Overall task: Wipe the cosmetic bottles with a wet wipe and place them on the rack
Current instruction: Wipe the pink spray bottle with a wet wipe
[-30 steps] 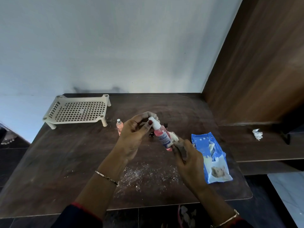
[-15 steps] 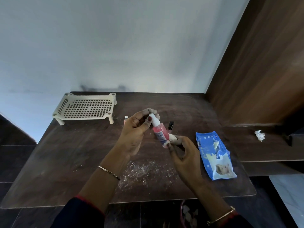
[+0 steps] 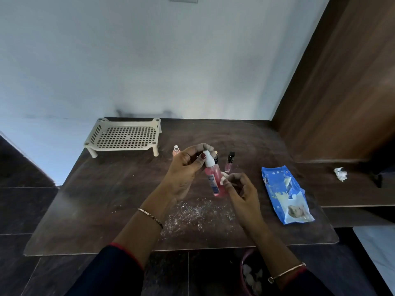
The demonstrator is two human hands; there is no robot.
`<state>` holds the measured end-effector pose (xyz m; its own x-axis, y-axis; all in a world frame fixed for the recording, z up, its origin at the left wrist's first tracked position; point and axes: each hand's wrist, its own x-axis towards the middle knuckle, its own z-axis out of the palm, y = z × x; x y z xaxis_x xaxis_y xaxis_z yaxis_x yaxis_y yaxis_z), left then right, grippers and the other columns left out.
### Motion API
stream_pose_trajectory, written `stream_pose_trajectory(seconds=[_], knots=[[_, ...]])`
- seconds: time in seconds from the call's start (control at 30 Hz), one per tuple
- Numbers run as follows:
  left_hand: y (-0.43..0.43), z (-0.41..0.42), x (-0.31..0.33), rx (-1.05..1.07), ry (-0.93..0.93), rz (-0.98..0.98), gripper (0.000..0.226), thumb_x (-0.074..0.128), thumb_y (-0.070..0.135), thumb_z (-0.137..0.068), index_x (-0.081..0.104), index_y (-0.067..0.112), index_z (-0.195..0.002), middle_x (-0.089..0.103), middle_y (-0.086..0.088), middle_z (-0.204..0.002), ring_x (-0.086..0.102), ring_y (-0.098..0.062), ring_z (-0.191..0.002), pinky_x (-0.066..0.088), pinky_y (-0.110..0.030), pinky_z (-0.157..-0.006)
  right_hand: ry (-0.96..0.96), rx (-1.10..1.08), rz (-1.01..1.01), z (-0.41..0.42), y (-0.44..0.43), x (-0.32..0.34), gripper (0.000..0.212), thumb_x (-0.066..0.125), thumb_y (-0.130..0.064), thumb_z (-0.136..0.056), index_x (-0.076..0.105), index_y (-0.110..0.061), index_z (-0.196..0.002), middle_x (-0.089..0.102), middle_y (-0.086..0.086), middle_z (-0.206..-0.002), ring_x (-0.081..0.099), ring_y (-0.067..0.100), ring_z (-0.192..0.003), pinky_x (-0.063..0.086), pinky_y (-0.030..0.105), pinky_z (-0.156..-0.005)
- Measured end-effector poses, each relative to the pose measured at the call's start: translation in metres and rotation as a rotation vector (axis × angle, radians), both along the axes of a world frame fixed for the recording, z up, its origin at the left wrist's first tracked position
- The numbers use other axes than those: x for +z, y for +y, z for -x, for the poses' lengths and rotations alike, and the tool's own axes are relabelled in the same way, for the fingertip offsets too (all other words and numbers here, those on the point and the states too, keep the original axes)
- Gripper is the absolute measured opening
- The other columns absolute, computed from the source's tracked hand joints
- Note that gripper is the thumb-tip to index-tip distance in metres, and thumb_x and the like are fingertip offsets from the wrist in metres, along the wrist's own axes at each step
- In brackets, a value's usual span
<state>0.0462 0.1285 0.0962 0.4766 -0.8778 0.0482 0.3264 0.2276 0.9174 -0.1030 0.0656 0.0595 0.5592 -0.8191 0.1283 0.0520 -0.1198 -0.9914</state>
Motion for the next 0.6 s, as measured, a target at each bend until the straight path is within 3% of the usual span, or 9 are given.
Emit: stream_pose_trajectory(seconds=[0.17, 0.3, 0.43, 0.53, 0.6], knots=[[0.003, 0.004, -0.005, -0.012, 0.05, 0.002, 0.023, 0.045, -0.003, -0.094, 0.063, 0.006, -0.105, 0.066, -0.01, -0.104, 0.063, -0.018, -0.106, 0.055, -0.027, -0.084, 0.014, 0.158, -0.012, -0.005, 0.004, 0.011, 0.023, 0.058, -0.016, -0.092, 0.059, -0.02, -0.115, 0.066, 0.0, -0.105, 0.063, 0.007, -0.091, 0.054, 0.023, -0.076], [0.002, 0.003, -0.014, 0.016, 0.127, 0.032, 0.022, 0.045, -0.002, -0.093, 0.06, 0.003, -0.109, 0.067, -0.01, -0.101, 0.061, -0.022, -0.108, 0.055, -0.029, -0.088, 0.06, 0.171, 0.051, -0.002, 0.005, -0.001, 0.044, 0.068, -0.019, -0.085, 0.057, -0.022, -0.128, 0.066, -0.002, -0.113, 0.065, 0.007, -0.099, 0.054, 0.024, -0.084], [0.005, -0.003, -0.035, 0.075, 0.218, 0.062, 0.022, 0.044, -0.001, -0.094, 0.062, 0.004, -0.105, 0.065, -0.012, -0.107, 0.056, -0.029, -0.116, 0.057, -0.027, -0.082, 0.079, 0.189, 0.045, 0.011, 0.006, -0.034, 0.064, 0.078, -0.014, -0.072, 0.055, -0.016, -0.132, 0.072, 0.007, -0.1, 0.068, 0.011, -0.087, 0.055, 0.024, -0.082], [0.005, 0.001, -0.057, 0.088, 0.242, 0.084, 0.023, 0.044, 0.0, -0.094, 0.062, 0.005, -0.106, 0.065, -0.012, -0.106, 0.055, -0.03, -0.118, 0.056, -0.029, -0.086, 0.043, 0.165, 0.048, 0.009, 0.003, -0.05, 0.065, 0.077, -0.003, -0.074, 0.054, -0.013, -0.134, 0.064, 0.022, -0.081, 0.057, 0.009, -0.071, 0.051, 0.017, -0.072], [0.004, 0.003, -0.072, 0.113, 0.229, 0.109, 0.024, 0.046, 0.001, -0.093, 0.061, 0.002, -0.112, 0.064, -0.014, -0.11, 0.056, -0.031, -0.117, 0.055, -0.03, -0.088, 0.026, 0.175, 0.08, 0.004, -0.002, -0.059, 0.065, 0.074, 0.002, -0.076, 0.051, -0.013, -0.135, 0.068, 0.011, -0.091, 0.059, -0.002, -0.073, 0.049, 0.013, -0.073]])
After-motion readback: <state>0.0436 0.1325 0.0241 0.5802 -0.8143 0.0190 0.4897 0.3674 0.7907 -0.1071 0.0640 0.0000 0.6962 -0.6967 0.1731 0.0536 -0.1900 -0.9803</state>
